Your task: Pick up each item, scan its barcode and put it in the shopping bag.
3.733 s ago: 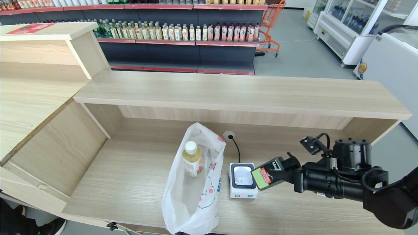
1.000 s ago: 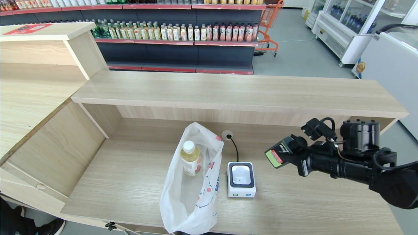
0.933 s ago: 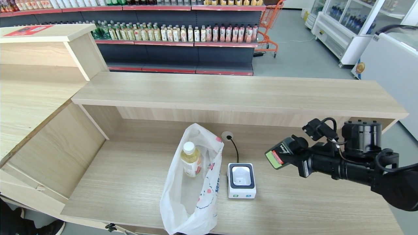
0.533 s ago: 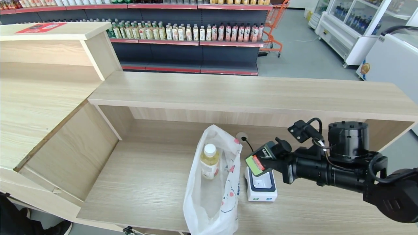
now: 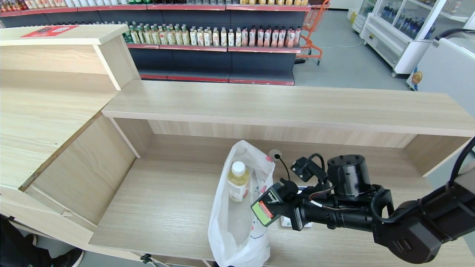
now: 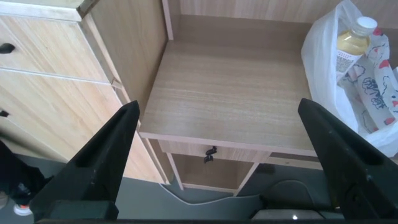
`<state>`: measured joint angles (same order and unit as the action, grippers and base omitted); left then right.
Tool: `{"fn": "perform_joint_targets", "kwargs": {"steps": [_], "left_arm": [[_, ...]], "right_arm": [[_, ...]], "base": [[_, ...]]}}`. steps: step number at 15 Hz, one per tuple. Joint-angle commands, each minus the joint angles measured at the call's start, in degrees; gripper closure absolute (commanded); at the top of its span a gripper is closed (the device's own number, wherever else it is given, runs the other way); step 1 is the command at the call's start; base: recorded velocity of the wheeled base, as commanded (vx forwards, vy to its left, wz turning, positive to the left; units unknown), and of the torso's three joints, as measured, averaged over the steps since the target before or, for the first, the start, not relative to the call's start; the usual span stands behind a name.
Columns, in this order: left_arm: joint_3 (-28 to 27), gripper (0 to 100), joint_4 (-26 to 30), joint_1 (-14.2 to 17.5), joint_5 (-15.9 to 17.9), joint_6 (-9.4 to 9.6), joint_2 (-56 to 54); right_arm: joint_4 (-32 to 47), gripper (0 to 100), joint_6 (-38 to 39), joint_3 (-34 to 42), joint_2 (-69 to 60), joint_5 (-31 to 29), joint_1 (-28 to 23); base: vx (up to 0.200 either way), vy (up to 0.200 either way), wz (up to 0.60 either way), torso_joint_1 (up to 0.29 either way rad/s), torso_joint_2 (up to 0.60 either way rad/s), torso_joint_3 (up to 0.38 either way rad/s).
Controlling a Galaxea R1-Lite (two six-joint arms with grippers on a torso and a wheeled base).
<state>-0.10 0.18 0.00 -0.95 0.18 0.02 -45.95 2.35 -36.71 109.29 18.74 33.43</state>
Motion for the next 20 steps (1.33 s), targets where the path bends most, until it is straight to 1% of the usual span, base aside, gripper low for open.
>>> {"fn": "perform_joint_targets", "kwargs": {"steps": [1,4,6,9,10,11,12,14,15,18,20], "left_arm": [[0.01,0,-0.01,0.0,-0.02,-0.01,-0.02],[0.01,0,-0.01,0.0,-0.02,-0.01,-0.02],[0.01,0,-0.01,0.0,-0.02,-0.01,-0.02],[0.01,0,-0.01,0.0,-0.02,-0.01,-0.02],[0.01,0,-0.01,0.0,-0.02,-0.01,-0.02],[0.01,0,-0.01,0.0,-0.02,-0.01,-0.02],[0.01,0,-0.01,0.0,-0.02,-0.01,-0.02],[0.01,0,-0.01,0.0,-0.02,-0.01,-0.02],[0.01,0,-0.01,0.0,-0.02,-0.01,-0.02],[0.01,0,-0.01,0.0,-0.02,-0.01,-0.02],[0.01,0,-0.01,0.0,-0.02,-0.01,-0.02]], "right_arm": [[-2.75,100,0.9,-0.74,4.18,-0.02,1.55],[-10.13,100,0.81,-0.91,9.01,-0.19,2.78],[-11.27,100,0.81,-1.7,11.03,-0.28,3.4],[-11.27,100,0.46,-4.95,14.9,-0.98,3.4],[-11.27,100,0.37,-5.48,15.69,-1.95,3.4],[-11.36,100,0.28,-6.45,17.01,-4.5,3.58],[-11.8,100,-0.16,-6.71,17.63,-5.03,3.58],[-14.52,100,-1.83,-6.54,19.65,-5.47,3.49],[-15.93,100,-3.85,-6.45,20.88,-6.34,3.49],[-17.69,100,-9.56,-5.66,23.16,-7.14,3.49],[-18.57,100,-12.02,-5.48,23.95,-7.05,3.49]], "base": [[0.0,0.0,0.0,0.0,0.0,0.0],[0.0,0.0,0.0,0.0,0.0,0.0],[0.0,0.0,0.0,0.0,0.0,0.0],[0.0,0.0,0.0,0.0,0.0,0.0],[0.0,0.0,0.0,0.0,0.0,0.0],[0.0,0.0,0.0,0.0,0.0,0.0],[0.0,0.0,0.0,0.0,0.0,0.0],[0.0,0.0,0.0,0.0,0.0,0.0],[0.0,0.0,0.0,0.0,0.0,0.0],[0.0,0.0,0.0,0.0,0.0,0.0],[0.0,0.0,0.0,0.0,0.0,0.0]]}}
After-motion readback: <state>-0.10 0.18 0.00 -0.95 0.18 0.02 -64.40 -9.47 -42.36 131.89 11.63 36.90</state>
